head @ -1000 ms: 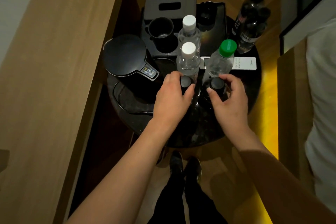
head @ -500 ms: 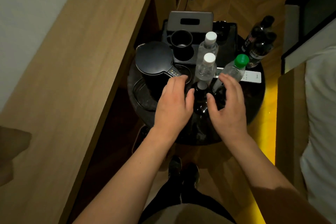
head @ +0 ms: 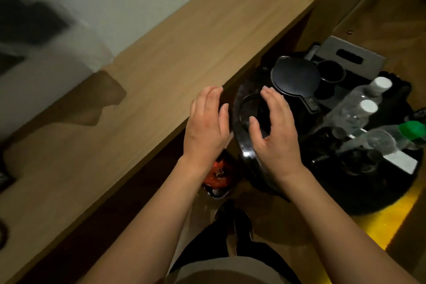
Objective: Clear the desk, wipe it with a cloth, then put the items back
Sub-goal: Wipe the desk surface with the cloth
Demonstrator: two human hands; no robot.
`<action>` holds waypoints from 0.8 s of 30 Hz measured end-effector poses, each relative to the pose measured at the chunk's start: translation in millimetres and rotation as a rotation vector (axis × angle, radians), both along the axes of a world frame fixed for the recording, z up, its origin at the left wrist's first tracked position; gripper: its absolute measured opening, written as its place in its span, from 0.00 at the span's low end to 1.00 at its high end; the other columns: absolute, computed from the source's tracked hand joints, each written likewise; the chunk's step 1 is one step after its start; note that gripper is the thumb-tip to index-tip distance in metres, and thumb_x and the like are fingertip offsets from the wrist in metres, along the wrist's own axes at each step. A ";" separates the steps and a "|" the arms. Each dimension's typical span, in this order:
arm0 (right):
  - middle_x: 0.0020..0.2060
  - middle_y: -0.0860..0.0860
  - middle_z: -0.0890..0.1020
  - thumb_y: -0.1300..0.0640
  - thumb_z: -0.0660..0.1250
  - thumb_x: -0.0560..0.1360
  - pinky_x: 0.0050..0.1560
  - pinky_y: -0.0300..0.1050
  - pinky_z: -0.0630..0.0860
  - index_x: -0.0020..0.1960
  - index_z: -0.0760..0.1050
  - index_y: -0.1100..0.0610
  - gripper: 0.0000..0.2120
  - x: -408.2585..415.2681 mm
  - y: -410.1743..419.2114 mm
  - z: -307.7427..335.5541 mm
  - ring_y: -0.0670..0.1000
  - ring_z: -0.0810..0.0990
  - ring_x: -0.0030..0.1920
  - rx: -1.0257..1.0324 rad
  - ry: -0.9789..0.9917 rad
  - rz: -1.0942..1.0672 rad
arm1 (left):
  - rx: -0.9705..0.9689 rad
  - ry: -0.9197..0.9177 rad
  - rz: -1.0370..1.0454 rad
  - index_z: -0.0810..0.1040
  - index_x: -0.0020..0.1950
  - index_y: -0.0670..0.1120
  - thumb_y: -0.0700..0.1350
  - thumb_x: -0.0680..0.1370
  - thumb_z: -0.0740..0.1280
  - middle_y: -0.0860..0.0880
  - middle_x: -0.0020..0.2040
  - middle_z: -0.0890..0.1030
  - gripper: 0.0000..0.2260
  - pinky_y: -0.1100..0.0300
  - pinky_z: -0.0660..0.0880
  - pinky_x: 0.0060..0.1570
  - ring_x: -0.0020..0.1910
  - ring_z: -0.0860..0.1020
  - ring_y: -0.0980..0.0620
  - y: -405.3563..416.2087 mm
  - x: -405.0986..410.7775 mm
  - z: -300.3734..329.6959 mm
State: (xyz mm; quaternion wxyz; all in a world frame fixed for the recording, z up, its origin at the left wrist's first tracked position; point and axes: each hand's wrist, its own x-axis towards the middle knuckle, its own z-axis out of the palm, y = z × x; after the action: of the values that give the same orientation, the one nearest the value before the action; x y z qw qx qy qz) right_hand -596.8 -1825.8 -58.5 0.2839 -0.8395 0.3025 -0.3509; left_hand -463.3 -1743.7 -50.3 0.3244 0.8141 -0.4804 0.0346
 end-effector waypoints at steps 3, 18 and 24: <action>0.71 0.57 0.70 0.63 0.67 0.78 0.74 0.58 0.64 0.73 0.65 0.64 0.25 30.8 22.7 4.3 0.49 0.63 0.75 0.032 0.000 0.135 | 0.034 -0.002 0.164 0.72 0.69 0.42 0.44 0.84 0.62 0.45 0.66 0.75 0.15 0.61 0.67 0.68 0.66 0.72 0.50 41.2 14.0 0.8; 0.70 0.56 0.71 0.62 0.66 0.79 0.71 0.60 0.67 0.74 0.64 0.61 0.25 173.8 229.7 17.8 0.54 0.67 0.73 0.043 0.057 0.809 | 0.064 0.074 0.904 0.70 0.72 0.43 0.49 0.84 0.57 0.44 0.70 0.72 0.18 0.61 0.63 0.69 0.71 0.69 0.49 301.9 71.3 14.2; 0.71 0.54 0.70 0.58 0.64 0.79 0.74 0.56 0.65 0.75 0.63 0.58 0.26 219.9 342.0 17.8 0.49 0.65 0.73 -0.012 0.088 1.009 | 0.001 0.103 1.070 0.71 0.72 0.41 0.46 0.85 0.59 0.42 0.70 0.72 0.17 0.61 0.63 0.68 0.69 0.70 0.47 422.3 89.4 11.6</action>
State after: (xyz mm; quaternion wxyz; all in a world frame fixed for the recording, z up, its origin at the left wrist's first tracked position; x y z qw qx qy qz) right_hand -376.8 -1483.8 -40.8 0.4003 -0.8967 -0.1313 -0.1359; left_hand -373.9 -1321.5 -38.7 0.2842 0.9460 0.0180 0.1548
